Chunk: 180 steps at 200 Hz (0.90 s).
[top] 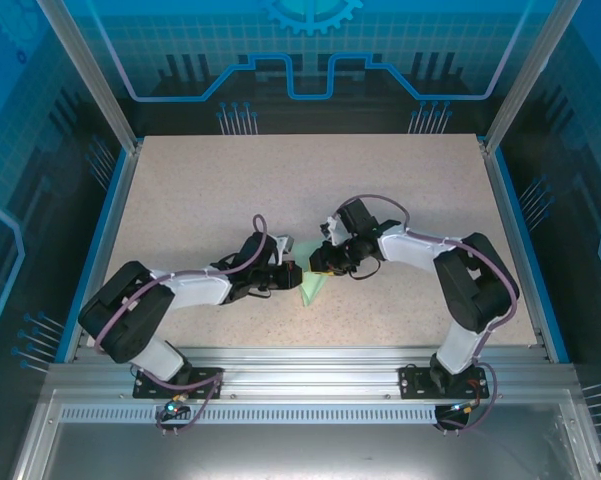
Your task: Fold a paper plane with a square sheet of paper (pick it up from the middle)
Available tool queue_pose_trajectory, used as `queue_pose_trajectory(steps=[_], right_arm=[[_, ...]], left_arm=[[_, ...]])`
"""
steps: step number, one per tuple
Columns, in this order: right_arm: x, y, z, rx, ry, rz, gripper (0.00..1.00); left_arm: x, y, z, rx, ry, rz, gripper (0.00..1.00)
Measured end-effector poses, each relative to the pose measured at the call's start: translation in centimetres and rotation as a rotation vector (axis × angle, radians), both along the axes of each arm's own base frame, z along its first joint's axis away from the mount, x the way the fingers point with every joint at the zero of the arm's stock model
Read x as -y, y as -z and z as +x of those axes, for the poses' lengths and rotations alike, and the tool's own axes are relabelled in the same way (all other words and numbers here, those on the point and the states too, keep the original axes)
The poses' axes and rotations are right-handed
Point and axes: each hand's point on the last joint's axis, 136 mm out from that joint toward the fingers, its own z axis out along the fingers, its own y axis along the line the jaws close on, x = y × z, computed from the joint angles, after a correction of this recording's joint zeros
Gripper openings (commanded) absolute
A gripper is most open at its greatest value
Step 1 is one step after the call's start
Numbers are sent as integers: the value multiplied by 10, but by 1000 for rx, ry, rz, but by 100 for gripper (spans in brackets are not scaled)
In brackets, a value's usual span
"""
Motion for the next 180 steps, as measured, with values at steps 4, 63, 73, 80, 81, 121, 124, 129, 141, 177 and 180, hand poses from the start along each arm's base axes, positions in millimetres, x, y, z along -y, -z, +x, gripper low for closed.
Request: queue_pose_trajectory(steps=[4,63,73,80,81,121,124,129,141,177,180], right_arm=[[1,-1,-1,2,2,-1,27],[9,10,-15,-28,25,-38,18],[9,13,-19,-37,27,-44,18],[8,15,-21,-44,27,-46,18],[8,15,-21,-44,27,-46,18],[-2,15,-28,-43,17,-41,17],[-3,15,-28,-42,17,-40,16],[-5,14,-29,-40,16,-37,16],[-9,13,-29,-35,18,-29,16],[-9,22,-33,-44,45,-17,16],[-8,24,-34,-50,50,-18,16]], left_arm=[[0,1,1,0,6,0,4],[8,2,7,1,85,6,5],[9,4,8,-4,97,7,5],[10,5,8,-6,105,9,5],[10,6,8,-7,106,9,5],[7,13,3,-26,135,28,5],[7,13,3,-27,136,29,5],[7,14,3,-28,137,29,5],[6,15,3,-29,139,31,5],[3,18,4,-32,148,40,6],[4,18,4,-32,150,40,7]])
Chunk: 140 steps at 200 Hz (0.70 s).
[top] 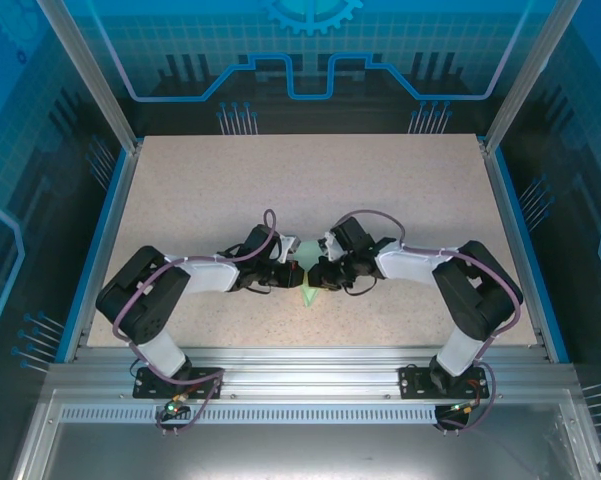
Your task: Fold a paper plane with a square sheet of paper (pick it up from the middle)
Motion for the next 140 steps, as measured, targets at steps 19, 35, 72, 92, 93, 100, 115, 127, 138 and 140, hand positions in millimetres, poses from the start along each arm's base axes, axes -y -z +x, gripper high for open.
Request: queue_pose_trajectory(steps=[19,35,72,92,93,100,115,127,138,140], right_arm=[[6,11,-8,-33,19,-15,16],[7,14,-10,-39,29,-13,16],[5,13,-7,-33,43,4,16],[3,11,-6,-27,42,10,16],[2,11,-6,-27,42,10,16],[2,11,-6,-25,40,12,16],[1,11,-7,-24,37,12,16],[1,11,-7,-23,36,11,16],[0,11,-8,-22,35,10,16],[0,11,-8,-22,35,10,16]], left_arm=[[2,-2,1,0,9,-6,7],[4,-3,3,2,19,-9,8],[5,0,5,-1,31,-5,8],[4,3,5,-6,28,-2,8],[4,3,5,-6,28,-2,8],[4,3,6,-6,27,-1,8],[3,3,6,-5,26,-1,8],[2,3,7,-5,24,-1,8],[2,3,7,-6,23,-1,8],[2,3,7,-6,23,0,8]])
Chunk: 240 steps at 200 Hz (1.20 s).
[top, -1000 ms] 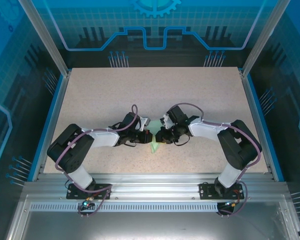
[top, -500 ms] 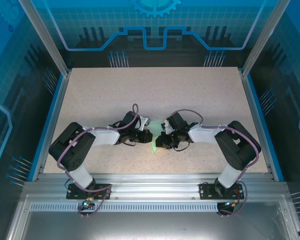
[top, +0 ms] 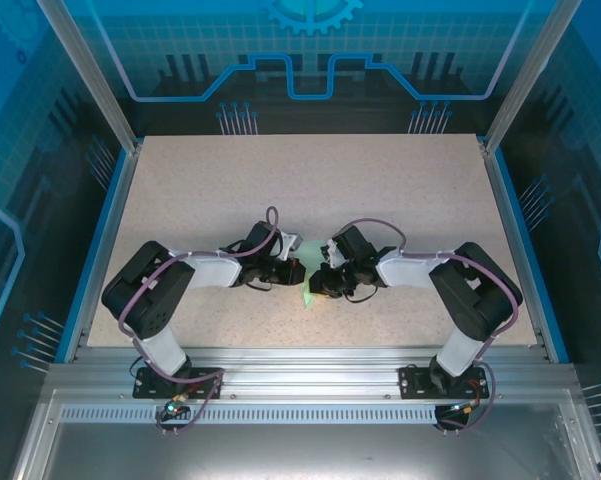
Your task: Fold a paper plane with a square sheet of paper (pick it up from the middle)
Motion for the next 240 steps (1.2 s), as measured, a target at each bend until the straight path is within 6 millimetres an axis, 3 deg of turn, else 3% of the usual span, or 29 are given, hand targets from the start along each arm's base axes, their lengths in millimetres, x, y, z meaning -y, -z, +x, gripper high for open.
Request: queue_pose_trajectory(steps=[240], right_arm=[[-1,9,-2,-10,-4,-16,17]], left_arm=[[-2,0,1,-3,-5,0,9]])
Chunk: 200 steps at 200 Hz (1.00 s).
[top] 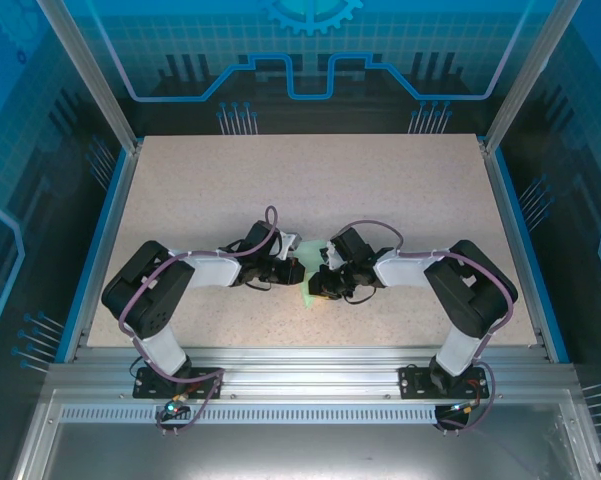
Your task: Fold a paper plane with a square sheet of paper (pick it up from the middle)
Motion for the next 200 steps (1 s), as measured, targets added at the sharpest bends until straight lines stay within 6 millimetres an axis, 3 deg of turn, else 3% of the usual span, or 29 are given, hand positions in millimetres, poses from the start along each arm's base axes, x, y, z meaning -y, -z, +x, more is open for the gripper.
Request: queue_pose_trajectory(steps=[98,160,200], right_arm=[[3,6,-3,-14,10,-9,17],[-4,-19,-2,36,2,39,18],[-5,-16,-6,24,5,48,17]], left_arm=[[-2,13,-3,-31,0,18,9],[0,13,-1,-28,6,16,10],[0,13,2,-26,18,22,10]])
